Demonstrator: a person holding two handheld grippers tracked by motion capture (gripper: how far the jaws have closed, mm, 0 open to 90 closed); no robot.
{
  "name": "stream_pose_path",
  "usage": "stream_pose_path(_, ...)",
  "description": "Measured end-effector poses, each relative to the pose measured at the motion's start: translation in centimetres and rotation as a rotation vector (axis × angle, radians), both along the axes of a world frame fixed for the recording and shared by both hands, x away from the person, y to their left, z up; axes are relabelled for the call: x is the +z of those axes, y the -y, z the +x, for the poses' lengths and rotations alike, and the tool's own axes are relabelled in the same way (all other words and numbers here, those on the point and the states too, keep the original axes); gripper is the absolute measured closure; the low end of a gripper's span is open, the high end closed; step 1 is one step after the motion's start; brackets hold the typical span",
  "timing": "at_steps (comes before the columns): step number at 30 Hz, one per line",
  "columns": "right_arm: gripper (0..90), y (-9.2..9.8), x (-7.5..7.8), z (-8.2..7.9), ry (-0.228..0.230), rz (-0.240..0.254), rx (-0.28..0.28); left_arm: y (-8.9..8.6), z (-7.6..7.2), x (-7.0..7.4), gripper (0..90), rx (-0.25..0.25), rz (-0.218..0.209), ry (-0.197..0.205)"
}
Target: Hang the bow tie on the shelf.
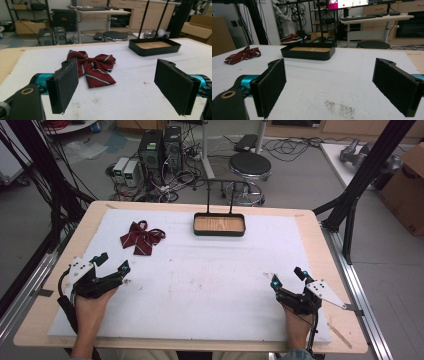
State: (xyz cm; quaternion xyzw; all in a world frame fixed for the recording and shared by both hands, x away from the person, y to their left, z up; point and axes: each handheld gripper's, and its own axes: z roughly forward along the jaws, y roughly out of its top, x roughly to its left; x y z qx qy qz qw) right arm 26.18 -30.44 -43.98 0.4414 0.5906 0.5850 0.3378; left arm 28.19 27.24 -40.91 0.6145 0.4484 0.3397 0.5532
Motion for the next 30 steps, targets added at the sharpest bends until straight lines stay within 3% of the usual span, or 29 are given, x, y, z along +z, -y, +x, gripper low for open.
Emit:
stream_pose_path(5, 10.8, 0.0, 0.0, 0.0, -0.006, 0.001, 0.001, 0.4, 0.0, 0.2, 18.0, -0.016, -0.003, -0.044)
stream_pose_path(13, 10.8, 0.0, 0.0, 0.1, -0.005, 0.0, 0.005, 0.6, 0.1, 0.1, 19.3, -0.014, 0.002, -0.039)
stream_pose_path(17, 10.8, 0.0, -0.1, 0.1, -0.004, -0.001, 0.006, 0.8, 0.5, 0.0, 19.4, -0.017, -0.022, -0.055)
stream_pose_path(25, 10.8, 0.0, -0.1, 0.2, -0.008, 0.003, 0.008, 1.6, 2.0, 0.0, 20.0, -0.02, -0.018, -0.065)
stream_pose_path(30, 10.8, 0.1, -0.1, 0.2, -0.011, 0.008, 0.01, 1.9, 4.1, 0.1, 20.0, 0.007, -0.014, -0.055)
